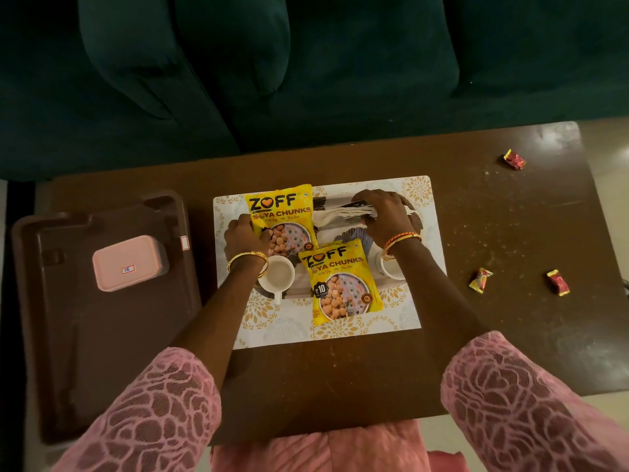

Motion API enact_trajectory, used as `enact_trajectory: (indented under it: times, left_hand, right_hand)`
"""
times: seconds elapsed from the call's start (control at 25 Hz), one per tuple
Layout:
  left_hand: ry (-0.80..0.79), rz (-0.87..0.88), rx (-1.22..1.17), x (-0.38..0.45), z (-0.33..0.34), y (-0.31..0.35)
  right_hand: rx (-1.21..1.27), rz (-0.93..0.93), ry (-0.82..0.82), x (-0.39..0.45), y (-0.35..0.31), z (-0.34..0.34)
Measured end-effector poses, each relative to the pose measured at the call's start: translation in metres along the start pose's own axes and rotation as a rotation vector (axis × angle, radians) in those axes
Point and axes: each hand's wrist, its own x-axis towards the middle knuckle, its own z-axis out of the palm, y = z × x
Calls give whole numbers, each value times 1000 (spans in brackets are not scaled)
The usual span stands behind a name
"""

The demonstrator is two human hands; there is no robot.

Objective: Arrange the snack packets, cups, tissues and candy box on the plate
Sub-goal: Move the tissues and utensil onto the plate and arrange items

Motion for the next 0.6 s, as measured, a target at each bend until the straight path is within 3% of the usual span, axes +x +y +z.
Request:
enact_trajectory:
  times: [0.24,0.48,0.6]
  left_hand:
    - [-5,69,64,-4,-1,-1]
    - [-36,115,62,0,-3,7]
    - [-29,74,34,-6,-4,9]
  right_hand:
    - [5,78,111,-4,3,1]
    - [24,136,117,-15,-6,-2]
    - [98,89,363,-54,-29,7]
